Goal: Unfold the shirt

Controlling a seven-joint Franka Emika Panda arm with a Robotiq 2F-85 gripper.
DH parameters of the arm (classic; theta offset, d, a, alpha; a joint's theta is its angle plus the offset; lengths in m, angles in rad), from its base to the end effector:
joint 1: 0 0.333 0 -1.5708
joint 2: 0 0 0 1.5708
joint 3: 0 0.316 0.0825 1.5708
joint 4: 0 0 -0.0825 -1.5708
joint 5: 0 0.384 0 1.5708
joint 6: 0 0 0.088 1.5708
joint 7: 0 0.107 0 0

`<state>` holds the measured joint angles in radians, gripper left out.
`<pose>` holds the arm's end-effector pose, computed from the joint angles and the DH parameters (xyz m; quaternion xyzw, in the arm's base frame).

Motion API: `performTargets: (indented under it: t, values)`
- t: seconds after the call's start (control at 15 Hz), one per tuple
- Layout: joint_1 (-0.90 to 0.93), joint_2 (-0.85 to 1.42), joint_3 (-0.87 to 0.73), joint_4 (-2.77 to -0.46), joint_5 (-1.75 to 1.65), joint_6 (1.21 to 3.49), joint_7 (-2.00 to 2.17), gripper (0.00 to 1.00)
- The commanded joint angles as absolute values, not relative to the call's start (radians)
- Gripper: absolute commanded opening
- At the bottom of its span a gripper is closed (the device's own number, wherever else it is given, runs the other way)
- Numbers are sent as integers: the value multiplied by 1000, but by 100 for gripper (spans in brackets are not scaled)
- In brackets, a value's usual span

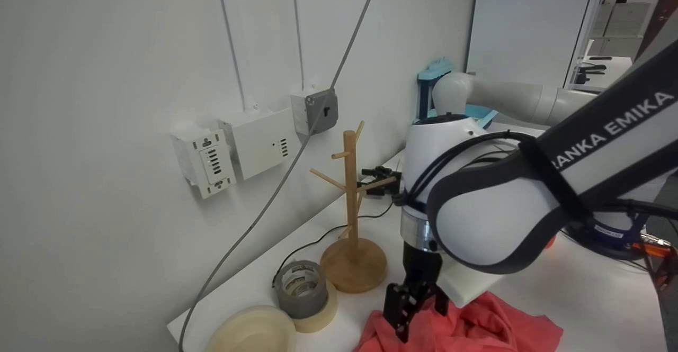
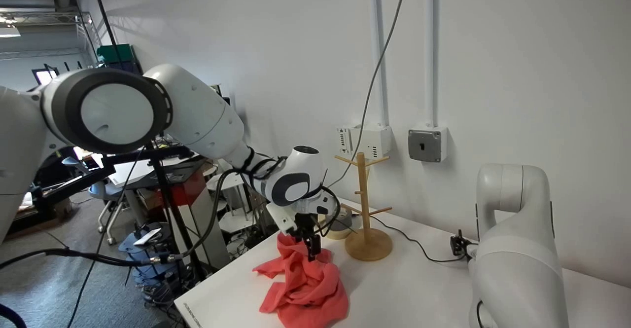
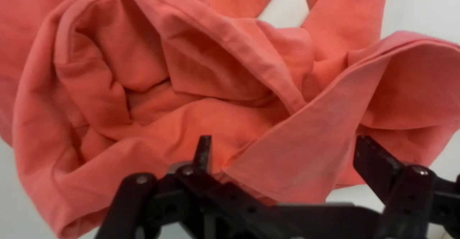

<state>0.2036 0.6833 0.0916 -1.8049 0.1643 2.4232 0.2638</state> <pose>0.6167 0.1849 0.1604 -0.9945 0.0571 0.0535 0.0691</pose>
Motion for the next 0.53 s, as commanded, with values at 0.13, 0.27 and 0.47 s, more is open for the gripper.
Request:
performTargets:
  t: [0.13, 0.27, 0.47]
  values:
    - [185, 731, 106, -1748, 238, 2427, 303, 94]
    - [184, 740, 106, -1732, 249, 2426, 309, 71]
    - [186, 750, 105, -1715, 259, 2426, 324, 45]
